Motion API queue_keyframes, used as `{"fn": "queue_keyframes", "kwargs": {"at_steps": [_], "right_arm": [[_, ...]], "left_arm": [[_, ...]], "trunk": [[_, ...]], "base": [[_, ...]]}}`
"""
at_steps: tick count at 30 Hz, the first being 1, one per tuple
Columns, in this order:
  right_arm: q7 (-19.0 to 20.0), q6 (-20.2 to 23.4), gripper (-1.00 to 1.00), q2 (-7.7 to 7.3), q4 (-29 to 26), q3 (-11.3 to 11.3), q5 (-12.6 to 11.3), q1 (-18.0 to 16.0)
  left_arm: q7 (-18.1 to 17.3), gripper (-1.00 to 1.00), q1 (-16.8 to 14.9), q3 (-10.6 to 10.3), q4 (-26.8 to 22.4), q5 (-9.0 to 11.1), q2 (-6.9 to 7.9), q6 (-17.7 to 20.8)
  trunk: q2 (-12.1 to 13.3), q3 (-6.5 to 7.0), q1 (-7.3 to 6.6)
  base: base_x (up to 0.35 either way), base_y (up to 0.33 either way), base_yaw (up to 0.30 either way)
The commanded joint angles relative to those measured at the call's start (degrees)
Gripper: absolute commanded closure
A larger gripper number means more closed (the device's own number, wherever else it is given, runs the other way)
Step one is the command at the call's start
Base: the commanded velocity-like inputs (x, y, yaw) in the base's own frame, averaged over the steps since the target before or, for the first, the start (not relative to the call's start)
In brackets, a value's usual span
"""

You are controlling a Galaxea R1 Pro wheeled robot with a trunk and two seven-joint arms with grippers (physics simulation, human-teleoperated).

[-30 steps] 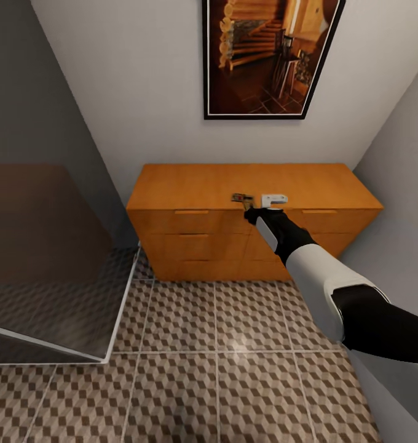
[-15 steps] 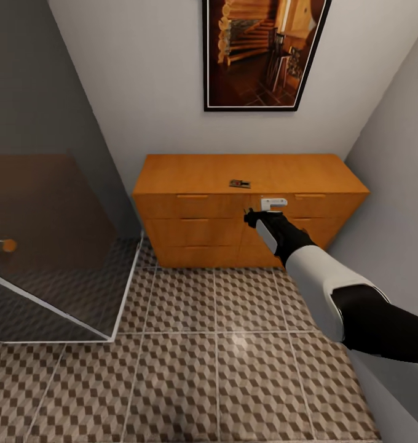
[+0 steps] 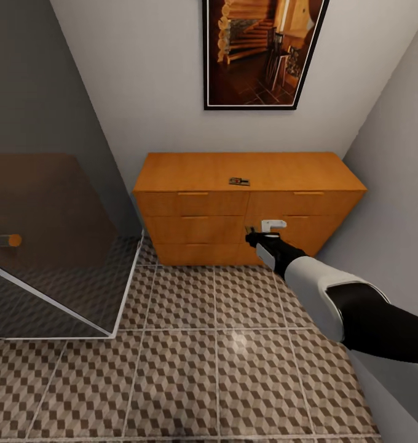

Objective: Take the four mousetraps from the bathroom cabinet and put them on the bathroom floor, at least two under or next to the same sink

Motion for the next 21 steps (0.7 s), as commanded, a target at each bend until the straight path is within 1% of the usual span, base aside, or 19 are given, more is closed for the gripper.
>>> {"fn": "queue_keyframes", "kwargs": {"at_steps": [1,3,5,7,8,9,10,12,13,16,17,18,19,21], "right_arm": [[-0.1,-0.6,1.00,0.02,0.5,0.6,-0.6,0.0],[0.9,-2.6,1.00,0.01,1.6,0.6,-0.7,0.9],[2.1,-4.1,1.00,-0.04,2.2,0.6,-0.6,3.2],[3.4,-6.2,1.00,-0.08,2.5,0.6,-0.5,7.2],[3.6,-7.0,1.00,-0.09,2.6,0.6,-0.5,8.2],[3.9,-8.6,1.00,-0.10,2.7,0.6,-0.4,10.3],[4.2,-12.5,1.00,-0.11,2.7,0.6,0.7,15.1],[4.3,-16.6,1.00,-0.11,2.8,0.6,3.1,20.7],[4.3,-17.6,1.00,-0.11,2.8,0.6,3.8,22.1],[4.4,-22.8,1.00,-0.11,2.8,0.6,7.7,30.0],[4.4,-24.4,1.00,-0.11,2.8,0.6,8.4,32.6],[4.5,-25.3,1.00,-0.11,2.8,0.6,8.6,33.8],[4.6,-27.1,1.00,-0.11,2.8,0.6,9.0,36.0],[5.9,-30.5,1.00,-0.20,2.8,0.6,9.4,39.9]], "left_arm": [[0.0,-1.00,-0.1,-0.5,0.2,0.4,-0.04,-0.4],[0.0,-1.00,-0.1,-0.5,0.2,0.4,-0.05,-0.4],[0.0,-1.00,-0.1,-0.5,0.1,0.4,-0.05,-0.5],[0.0,-1.00,-0.1,-0.5,0.0,0.4,-0.06,-0.7],[0.0,-1.00,-0.1,-0.5,0.0,0.3,-0.06,-0.7],[0.0,-1.00,-0.1,-0.5,0.0,0.3,-0.06,-0.7],[0.1,-1.00,-0.1,-0.5,-0.2,0.2,-0.10,-0.8],[0.2,-1.00,-0.1,-0.4,-0.5,0.2,-0.29,-0.8],[0.2,-1.00,-0.1,-0.4,-0.7,0.2,-0.33,-0.8],[0.4,-1.00,-0.1,-0.3,-2.5,0.1,-0.51,-0.7],[0.5,-1.00,-0.1,-0.3,-3.2,0.1,-0.52,-0.7],[0.5,-1.00,-0.1,-0.3,-3.6,0.2,-0.53,-0.7],[0.5,-1.00,-0.1,-0.3,-4.3,0.2,-0.55,-0.6],[0.7,-1.00,-0.1,-0.2,-5.8,0.2,-0.59,-0.6]], "trunk": [[-0.1,-0.08,0.03],[-0.1,-0.08,0.03],[-0.1,-0.08,0.03],[-0.1,-0.08,0.03],[-0.1,-0.08,0.03],[-0.1,-0.08,0.03],[-0.1,-0.08,0.03],[-0.1,-0.08,0.03],[-0.1,-0.08,0.03],[-0.1,-0.08,0.03],[-0.1,-0.08,0.03],[-0.1,-0.08,0.03],[-0.1,-0.08,0.03],[-0.1,-0.08,0.03]], "base": [[-0.002,0.000,0.000],[-0.001,0.000,0.000],[0.000,0.000,0.000],[0.000,0.000,0.000],[0.000,0.000,0.000],[0.000,0.000,0.000],[0.000,0.000,0.000],[0.000,0.000,0.000],[0.000,0.000,0.000],[0.000,0.000,0.000],[0.000,0.000,0.000],[0.000,0.000,0.000],[0.000,0.000,0.000],[0.000,0.000,0.000]]}}
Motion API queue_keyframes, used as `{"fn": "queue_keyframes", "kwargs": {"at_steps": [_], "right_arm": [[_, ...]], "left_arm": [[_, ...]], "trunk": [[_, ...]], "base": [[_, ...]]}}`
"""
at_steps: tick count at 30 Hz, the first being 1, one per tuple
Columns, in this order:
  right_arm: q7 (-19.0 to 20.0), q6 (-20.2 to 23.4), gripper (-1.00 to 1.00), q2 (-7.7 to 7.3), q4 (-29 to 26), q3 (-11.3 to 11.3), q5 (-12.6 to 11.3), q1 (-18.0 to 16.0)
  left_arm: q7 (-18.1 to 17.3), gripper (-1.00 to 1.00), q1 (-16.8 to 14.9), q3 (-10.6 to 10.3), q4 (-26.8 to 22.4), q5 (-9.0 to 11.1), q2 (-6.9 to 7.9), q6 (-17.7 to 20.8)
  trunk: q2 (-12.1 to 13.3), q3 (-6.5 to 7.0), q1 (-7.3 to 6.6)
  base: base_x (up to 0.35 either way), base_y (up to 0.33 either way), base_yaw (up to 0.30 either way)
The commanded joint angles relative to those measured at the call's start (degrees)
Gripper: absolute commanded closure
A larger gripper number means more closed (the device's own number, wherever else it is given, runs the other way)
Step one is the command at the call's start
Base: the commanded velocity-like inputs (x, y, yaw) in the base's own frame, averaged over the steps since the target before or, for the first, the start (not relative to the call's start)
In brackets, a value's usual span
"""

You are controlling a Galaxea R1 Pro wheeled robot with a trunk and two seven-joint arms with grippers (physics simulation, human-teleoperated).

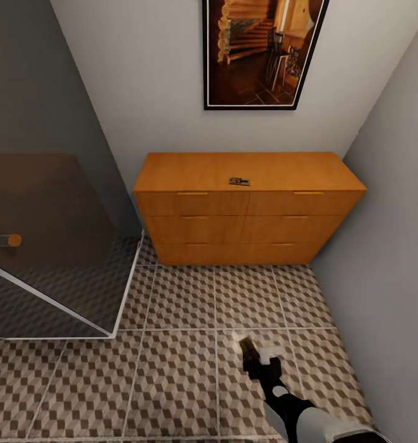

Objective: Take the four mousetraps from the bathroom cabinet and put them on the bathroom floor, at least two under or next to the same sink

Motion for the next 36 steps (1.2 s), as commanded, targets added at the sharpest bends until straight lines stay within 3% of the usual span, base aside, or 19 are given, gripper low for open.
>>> {"fn": "queue_keyframes", "kwargs": {"at_steps": [1,7,10,11,12,13,15,20,25,31,36], "right_arm": [[0.5,-1.5,1.00,-0.17,0.1,0.5,0.4,1.8],[5.7,-6.7,1.00,-1.98,0.1,0.5,0.5,7.4],[7.8,-10.7,1.00,-2.59,0.1,0.5,0.5,10.1],[8.0,-11.5,1.00,-2.68,0.1,0.5,0.5,10.7],[8.3,-12.6,1.00,-2.76,0.1,0.5,0.5,11.5],[8.3,-12.9,1.00,-2.77,0.1,0.5,0.5,11.7],[8.4,-13.1,1.00,-2.78,0.1,0.5,0.5,11.9],[8.4,-13.4,1.00,-2.52,0.0,0.5,0.4,12.0],[8.4,-13.4,1.00,-2.19,-0.2,0.5,0.3,12.0],[8.3,-13.4,1.00,-2.17,-0.2,0.4,0.3,12.0],[8.2,-13.3,1.00,-2.17,-0.2,0.3,0.3,12.0]], "left_arm": [[0.2,-1.00,0.0,-0.5,-0.7,0.4,-0.10,-0.1],[0.4,-1.00,0.1,-0.3,-4.0,0.4,-0.68,0.2],[0.6,-1.00,0.1,-0.2,-10.0,0.4,-0.83,2.0],[0.8,-1.00,0.1,-0.2,-12.9,0.4,-0.84,4.4],[1.7,-1.00,0.1,-0.2,-20.1,0.4,-0.82,11.9],[2.2,-1.00,0.1,-0.2,-24.0,0.4,-0.81,15.8],[3.0,-1.00,0.1,-0.2,-31.1,0.3,-0.85,21.7],[3.7,-1.00,0.0,-0.2,-42.8,0.3,-0.87,26.2],[4.1,-1.00,0.0,-0.2,-47.0,0.1,-0.87,26.6],[4.3,-1.00,0.0,-0.4,-47.6,0.0,-0.89,26.6],[4.3,-1.00,0.0,-0.5,-47.4,0.0,-1.80,26.6]], "trunk": [[-0.1,-0.07,0.03],[-0.1,-0.07,0.03],[-0.1,-0.07,0.03],[-0.1,-0.07,0.03],[-0.1,-0.07,0.03],[-0.1,-0.07,0.03],[-0.1,-0.07,0.03],[-0.1,-0.07,0.03],[-0.1,-0.07,0.03],[-0.1,-0.07,0.03],[-0.1,-0.07,0.03]], "base": [[0.000,0.000,0.000],[0.000,0.000,0.000],[0.000,0.000,0.000],[0.000,0.000,0.000],[0.000,0.000,0.000],[0.000,0.000,0.000],[0.000,0.000,0.000],[0.000,0.000,0.000],[0.000,0.000,0.000],[0.000,0.000,0.000],[0.000,0.000,0.000]]}}
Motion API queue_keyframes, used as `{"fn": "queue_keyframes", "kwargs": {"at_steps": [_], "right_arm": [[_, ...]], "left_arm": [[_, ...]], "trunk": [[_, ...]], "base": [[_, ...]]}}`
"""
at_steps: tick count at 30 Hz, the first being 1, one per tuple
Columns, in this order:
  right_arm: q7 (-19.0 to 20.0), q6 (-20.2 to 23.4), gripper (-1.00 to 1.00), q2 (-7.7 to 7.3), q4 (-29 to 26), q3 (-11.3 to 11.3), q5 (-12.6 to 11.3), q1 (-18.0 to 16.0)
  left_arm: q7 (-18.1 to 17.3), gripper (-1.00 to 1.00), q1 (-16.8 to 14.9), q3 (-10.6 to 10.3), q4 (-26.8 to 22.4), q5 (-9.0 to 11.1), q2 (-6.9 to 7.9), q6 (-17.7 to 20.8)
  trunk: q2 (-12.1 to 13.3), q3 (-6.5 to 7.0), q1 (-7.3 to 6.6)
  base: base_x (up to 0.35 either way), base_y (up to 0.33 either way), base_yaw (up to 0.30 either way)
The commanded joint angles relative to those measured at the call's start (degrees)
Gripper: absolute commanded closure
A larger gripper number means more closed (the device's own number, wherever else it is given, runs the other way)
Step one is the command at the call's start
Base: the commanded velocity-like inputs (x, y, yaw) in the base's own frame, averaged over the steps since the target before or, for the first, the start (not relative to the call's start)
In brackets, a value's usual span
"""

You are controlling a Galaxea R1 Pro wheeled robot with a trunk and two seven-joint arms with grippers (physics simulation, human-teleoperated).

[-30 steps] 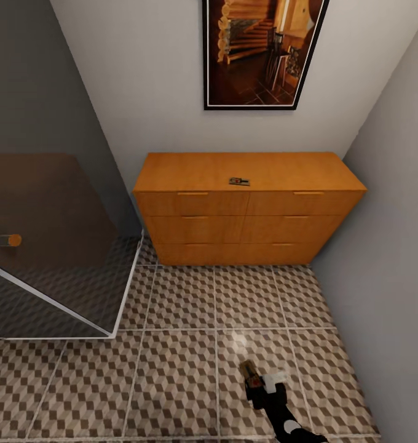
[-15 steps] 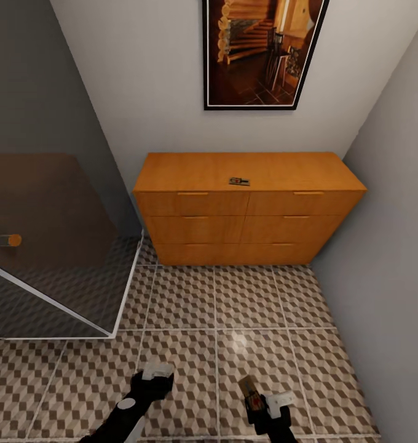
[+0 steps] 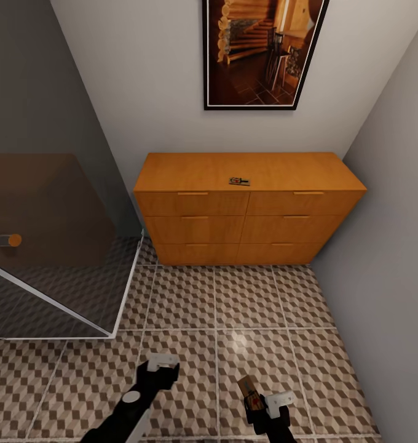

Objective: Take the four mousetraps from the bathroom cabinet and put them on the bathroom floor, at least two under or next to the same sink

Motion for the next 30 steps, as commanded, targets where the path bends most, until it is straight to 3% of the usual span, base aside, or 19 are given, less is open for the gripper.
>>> {"fn": "queue_keyframes", "kwargs": {"at_steps": [1,30], "right_arm": [[-0.2,-0.1,1.00,-0.02,0.1,0.0,0.2,0.0],[-0.3,0.5,1.00,-0.48,0.3,0.0,0.4,0.0]], "left_arm": [[0.5,-1.00,0.0,-0.3,-0.1,0.5,-0.07,0.2],[0.5,-1.00,0.0,-0.3,-0.1,0.5,-0.58,0.2]], "trunk": [[-0.1,-0.08,0.03],[-0.1,-0.08,0.03]], "base": [[0.000,0.000,0.000],[0.000,0.000,0.000]]}}
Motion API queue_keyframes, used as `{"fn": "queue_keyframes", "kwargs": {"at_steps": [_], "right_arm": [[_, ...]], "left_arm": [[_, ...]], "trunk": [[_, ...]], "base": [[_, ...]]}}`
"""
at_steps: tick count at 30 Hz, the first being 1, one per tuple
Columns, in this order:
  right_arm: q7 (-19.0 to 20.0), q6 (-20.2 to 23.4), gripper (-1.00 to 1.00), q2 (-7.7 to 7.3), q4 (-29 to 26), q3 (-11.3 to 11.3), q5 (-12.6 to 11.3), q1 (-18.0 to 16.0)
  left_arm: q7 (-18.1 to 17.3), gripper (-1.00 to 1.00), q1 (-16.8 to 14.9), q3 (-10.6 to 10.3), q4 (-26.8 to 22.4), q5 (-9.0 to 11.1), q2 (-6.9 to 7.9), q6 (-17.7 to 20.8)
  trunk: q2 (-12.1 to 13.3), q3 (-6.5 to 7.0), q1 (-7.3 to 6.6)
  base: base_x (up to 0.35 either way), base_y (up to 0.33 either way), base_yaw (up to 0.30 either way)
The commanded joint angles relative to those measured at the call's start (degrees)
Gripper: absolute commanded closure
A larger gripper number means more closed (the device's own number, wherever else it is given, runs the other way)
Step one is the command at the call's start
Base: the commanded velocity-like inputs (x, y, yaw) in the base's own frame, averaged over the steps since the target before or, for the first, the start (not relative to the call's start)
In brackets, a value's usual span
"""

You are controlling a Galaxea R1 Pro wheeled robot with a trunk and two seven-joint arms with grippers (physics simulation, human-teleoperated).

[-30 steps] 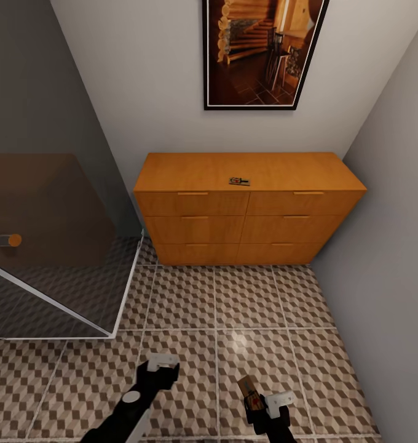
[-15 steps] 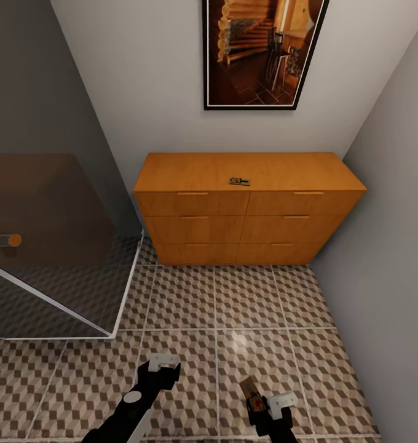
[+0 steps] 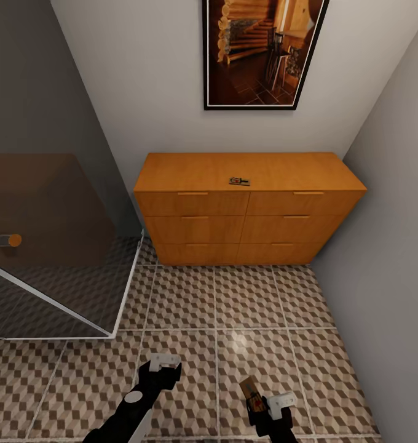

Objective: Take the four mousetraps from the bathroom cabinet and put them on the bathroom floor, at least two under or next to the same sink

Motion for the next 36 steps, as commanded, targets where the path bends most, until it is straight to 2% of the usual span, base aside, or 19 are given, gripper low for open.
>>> {"fn": "queue_keyframes", "kwargs": {"at_steps": [1,20,23,24,25,28,29,31,32,33,36], "right_arm": [[-0.1,-0.2,1.00,0.00,0.1,0.1,0.2,0.0],[-0.1,-0.2,1.00,0.02,0.1,0.1,0.2,0.0],[-0.1,-0.2,1.00,0.04,0.1,0.1,0.2,0.0],[-0.1,-0.2,1.00,0.04,0.1,0.0,0.2,0.0],[-0.1,-0.1,1.00,0.03,0.1,0.1,0.2,0.0],[-0.1,-0.2,1.00,0.02,0.1,0.1,0.2,0.0],[-0.1,-0.2,1.00,0.01,0.1,0.0,0.2,0.0],[-0.1,-0.2,1.00,-0.02,0.1,0.0,0.2,0.0],[-0.1,-0.2,1.00,-0.03,0.1,0.0,0.2,0.0],[-0.1,-0.2,1.00,-0.03,0.1,0.1,0.2,0.0],[-0.1,-0.2,1.00,0.01,0.1,0.1,0.2,0.0]], "left_arm": [[0.5,-1.00,0.0,-0.2,-0.1,0.6,0.03,0.3],[0.3,-1.00,0.0,-0.2,0.7,0.5,-0.10,0.4],[0.4,-1.00,0.0,-0.1,-0.5,0.5,-0.39,2.6],[0.4,-1.00,0.0,-0.1,-1.8,0.4,-0.94,4.7],[0.5,-1.00,-0.2,-0.1,-4.6,-0.1,-1.88,9.6],[0.5,-1.00,-0.5,0.0,-8.6,-0.9,-2.51,16.0],[0.5,-1.00,-1.2,0.0,-12.1,-1.9,-3.21,21.2],[0.6,-1.00,-4.1,0.1,-18.1,-4.1,-4.73,30.0],[0.6,-1.00,-5.2,0.1,-19.2,-4.6,-5.15,31.8],[0.6,-1.00,-7.7,0.1,-20.7,-5.5,-5.92,35.1],[0.7,-1.00,-13.9,0.1,-21.8,-6.5,-6.83,40.3]], "trunk": [[-0.1,-0.08,0.03],[-0.1,-0.08,0.03],[-0.1,-0.08,0.03],[-0.1,-0.08,0.03],[-0.1,-0.08,0.03],[-0.1,-0.08,0.03],[-0.1,-0.08,0.03],[-0.1,-0.08,0.03],[-0.1,-0.08,0.03],[-0.1,-0.08,0.03],[-0.1,-0.08,0.03]], "base": [[0.000,0.000,0.000],[0.000,0.000,0.000],[0.000,0.000,0.000],[0.000,0.000,0.000],[0.000,0.000,0.000],[0.000,0.000,0.000],[0.000,0.000,0.000],[0.000,0.000,0.000],[0.000,0.000,0.000],[0.000,0.000,0.000],[0.000,0.000,0.000]]}}
